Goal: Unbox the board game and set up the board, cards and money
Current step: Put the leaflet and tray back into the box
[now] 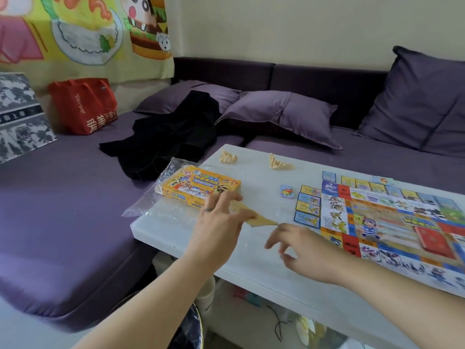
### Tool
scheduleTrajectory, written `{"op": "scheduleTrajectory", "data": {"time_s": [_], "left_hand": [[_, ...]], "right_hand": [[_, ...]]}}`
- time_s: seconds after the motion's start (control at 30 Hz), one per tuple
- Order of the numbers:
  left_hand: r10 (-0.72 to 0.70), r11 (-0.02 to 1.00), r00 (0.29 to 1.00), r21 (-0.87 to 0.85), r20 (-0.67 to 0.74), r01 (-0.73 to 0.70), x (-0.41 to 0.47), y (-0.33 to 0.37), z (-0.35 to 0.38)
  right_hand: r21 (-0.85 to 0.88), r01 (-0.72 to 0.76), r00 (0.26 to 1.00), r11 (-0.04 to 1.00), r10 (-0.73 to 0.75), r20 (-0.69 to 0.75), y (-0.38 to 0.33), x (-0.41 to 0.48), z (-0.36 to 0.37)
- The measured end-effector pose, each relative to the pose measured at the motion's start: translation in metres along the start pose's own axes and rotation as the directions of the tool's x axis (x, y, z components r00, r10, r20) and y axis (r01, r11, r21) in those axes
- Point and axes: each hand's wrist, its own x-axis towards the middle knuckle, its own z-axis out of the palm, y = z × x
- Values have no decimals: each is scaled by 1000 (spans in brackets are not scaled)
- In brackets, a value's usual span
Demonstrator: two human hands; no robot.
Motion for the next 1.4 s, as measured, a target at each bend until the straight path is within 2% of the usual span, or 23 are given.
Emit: {"op": "scheduleTrajectory", "data": {"time_s": [0.1, 0.17, 0.23, 0.3, 0.4, 0.47, 0.57, 0.67, 0.77, 0.87, 0.97, 1.07, 1.13, 1.2, 1.3, 1.4], "left_hand": [[-23, 984, 982, -169, 189, 56, -2, 7, 16], [-21, 967, 954, -235, 299, 95, -1, 11, 23], [-26, 961, 938, -249, 346, 118, -2, 10, 30], [-45, 967, 918, -213, 394, 139, -1, 4, 34], [-104, 994, 855, 38, 508, 98, 0, -5, 33], [-202, 979, 832, 132, 517, 155, 1, -8, 31], [-332, 935, 800, 62, 499, 349, -2, -7, 30], [-341, 891, 769, -74, 541, 447, -9, -2, 28], [-354, 891, 750, -41, 559, 452, -13, 3, 27], [-323, 904, 737, -38, 594, 427, -16, 12, 24], [-282, 911, 727, -63, 626, 408, -11, 13, 19], [-328, 920, 788, -14, 521, 392, 5, -7, 11], [-354, 935, 834, 133, 422, 329, 18, -29, 8], [-344, 919, 854, 328, 389, 221, 27, -53, 9], [-343, 853, 836, 514, 428, 88, 41, -79, 14], [-333, 803, 790, 593, 515, -48, 56, -91, 21]], "right_hand": [[128, -99, 984, 987, 117, -138, 20, -7, -5], [172, -150, 971, 974, 178, -159, 28, -9, -6], [189, -174, 964, 966, 207, -169, 30, -9, -5], [173, -173, 967, 970, 200, -156, 28, -8, -3], [74, -138, 988, 988, 143, -58, 22, -2, 3], [53, -137, 990, 989, 136, 29, 16, 1, 9], [-53, -146, 986, 988, 149, 77, 11, 8, 19], [-85, -149, 987, 985, 153, 45, 8, 13, 25], [-16, -163, 986, 987, 163, 42, 6, 15, 26], [55, -185, 982, 981, 182, 51, 5, 15, 25], [17, -211, 977, 977, 210, 28, 9, 17, 26], [11, -239, 971, 971, 239, -4, 13, 19, 23], [9, -244, 969, 970, 244, -49, 13, 25, 19], [-14, -239, 968, 971, 237, -85, 12, 34, 14], [-52, -232, 971, 971, 228, -76, 9, 54, 8], [-89, -211, 977, 973, 207, -56, 7, 75, 2]]}}
